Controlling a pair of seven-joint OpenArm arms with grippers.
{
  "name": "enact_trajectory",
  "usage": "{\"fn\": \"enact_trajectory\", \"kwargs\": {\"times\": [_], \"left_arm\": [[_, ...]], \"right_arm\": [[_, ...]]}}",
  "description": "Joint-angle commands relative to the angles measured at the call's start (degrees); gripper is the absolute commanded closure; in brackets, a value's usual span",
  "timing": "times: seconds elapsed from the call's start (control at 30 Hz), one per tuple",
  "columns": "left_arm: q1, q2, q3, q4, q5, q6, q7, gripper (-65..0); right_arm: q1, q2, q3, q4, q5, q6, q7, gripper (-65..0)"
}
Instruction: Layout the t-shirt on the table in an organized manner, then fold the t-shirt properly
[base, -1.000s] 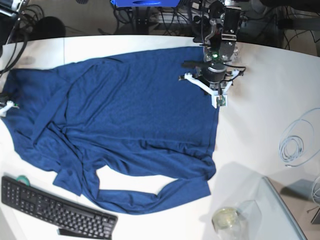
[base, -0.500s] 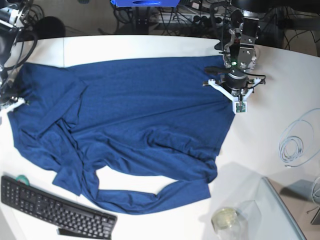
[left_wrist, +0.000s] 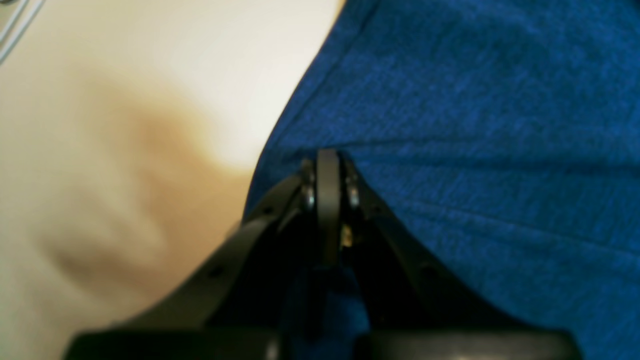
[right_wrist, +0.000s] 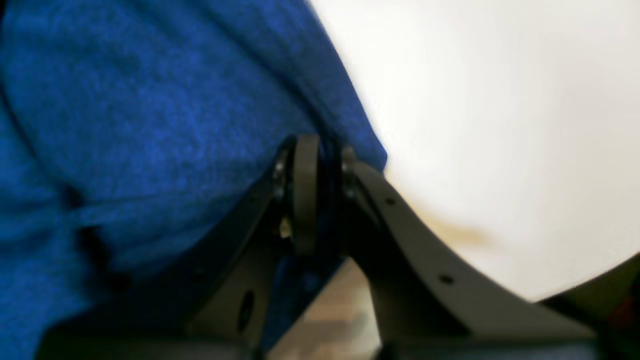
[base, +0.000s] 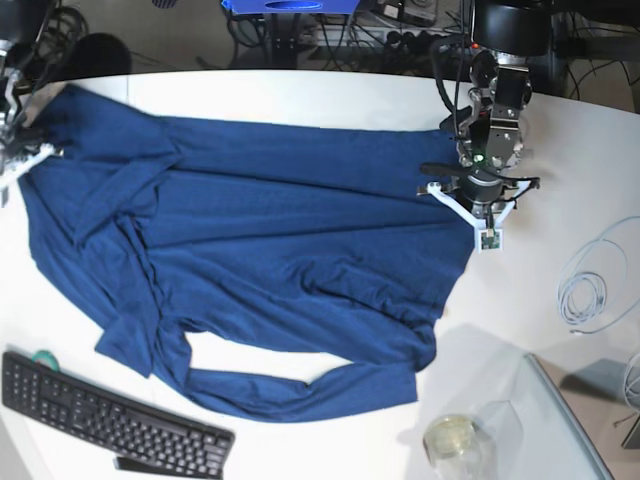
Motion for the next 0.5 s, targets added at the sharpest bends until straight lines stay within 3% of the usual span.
{"fn": "enact_trajectory", "kwargs": {"times": [0.0,0.3,0.47], "left_arm": [[-0.21,-0.35,-0.08,0.77,-0.08,0.27,0.45,0.0],[10.61,-0.26,0.01,18.36,-0.17,0.27,0.72,0.0],[13.15,-0.53,0.01,15.37,0.36,0.27,0.63,0.0]], "right_arm": [[-0.55,0.59,0.31,3.62,-0.16,-0.09,0.20,-5.0],[-0.73,0.24,0.04,13.29,-0.25,-0.09,-1.11,-5.4],[2.00,1.12,-0.40,7.32,-0.25,0.18,-0.94,-5.4]]}}
